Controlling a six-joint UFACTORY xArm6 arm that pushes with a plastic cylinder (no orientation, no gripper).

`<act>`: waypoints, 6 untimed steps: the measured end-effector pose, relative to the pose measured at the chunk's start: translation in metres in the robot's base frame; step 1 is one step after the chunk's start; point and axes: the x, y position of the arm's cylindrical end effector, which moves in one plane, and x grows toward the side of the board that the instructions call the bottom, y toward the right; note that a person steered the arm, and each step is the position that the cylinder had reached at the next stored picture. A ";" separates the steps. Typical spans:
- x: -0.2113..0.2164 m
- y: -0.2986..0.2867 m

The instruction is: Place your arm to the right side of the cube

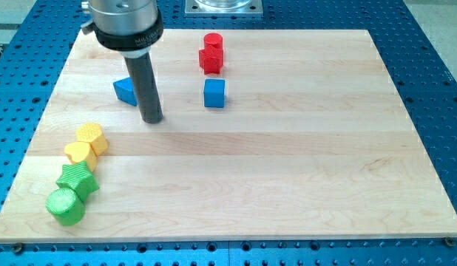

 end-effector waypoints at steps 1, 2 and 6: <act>0.042 0.050; 0.059 0.154; -0.043 0.116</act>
